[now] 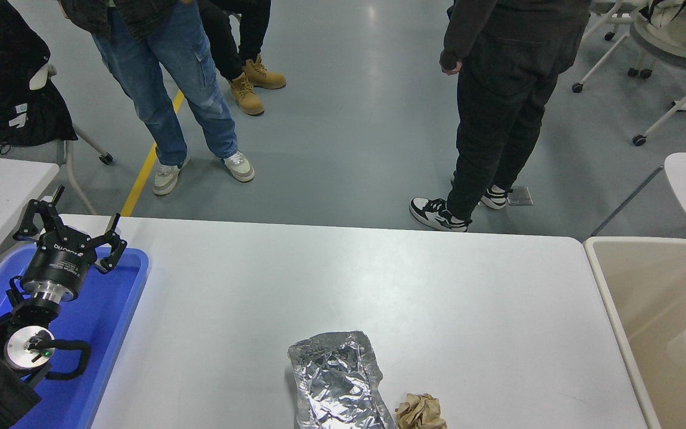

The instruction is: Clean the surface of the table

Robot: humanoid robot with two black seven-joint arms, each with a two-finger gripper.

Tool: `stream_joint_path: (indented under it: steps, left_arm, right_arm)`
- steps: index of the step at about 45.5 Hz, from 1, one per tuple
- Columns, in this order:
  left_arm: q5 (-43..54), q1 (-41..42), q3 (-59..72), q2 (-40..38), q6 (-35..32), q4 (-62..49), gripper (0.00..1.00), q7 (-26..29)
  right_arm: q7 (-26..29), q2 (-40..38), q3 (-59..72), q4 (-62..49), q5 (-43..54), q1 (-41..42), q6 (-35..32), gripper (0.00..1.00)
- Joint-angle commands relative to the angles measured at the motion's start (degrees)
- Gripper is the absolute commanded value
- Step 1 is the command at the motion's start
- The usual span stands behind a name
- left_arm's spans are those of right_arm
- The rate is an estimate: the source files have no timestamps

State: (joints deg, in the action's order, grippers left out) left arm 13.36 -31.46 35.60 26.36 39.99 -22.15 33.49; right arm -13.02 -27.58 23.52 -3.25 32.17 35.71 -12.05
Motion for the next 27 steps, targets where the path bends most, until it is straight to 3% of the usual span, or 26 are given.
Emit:
stream_joint_path:
  steps: [1, 4, 12, 17, 24, 27]
  left_arm:
    - [0.0, 0.0, 0.0, 0.0, 0.0, 0.0, 1.0, 0.0]
    - [0.0, 0.0, 0.0, 0.0, 0.0, 0.0, 1.0, 0.0]
    - [0.0, 0.0, 0.0, 0.0, 0.0, 0.0, 1.0, 0.0]
    - [0.0, 0.0, 0.0, 0.0, 0.0, 0.0, 1.0, 0.0]
    - [0.0, 0.0, 0.0, 0.0, 0.0, 0.0, 1.0, 0.0]
    - [0.0, 0.0, 0.0, 0.0, 0.0, 0.0, 1.0, 0.0]
  right_arm:
    - [0.0, 0.0, -0.1, 0.2, 0.0, 0.1, 2.7, 0.24]
    - [0.0, 0.0, -0.3, 0.3, -0.1, 0.1, 4.0, 0.38]
    - [0.0, 0.0, -4.5, 0.3, 0.0, 0.5, 4.3, 0.58]
    - [-0.1, -0.1, -8.7, 0.3, 0.0, 0.8, 4.4, 0.77]
    - [-0.1, -0.3, -15.5, 0.3, 0.0, 1.8, 4.3, 0.96]
    - [-0.1, -0.4, -18.6, 0.4, 0.0, 2.4, 4.2, 0.96]
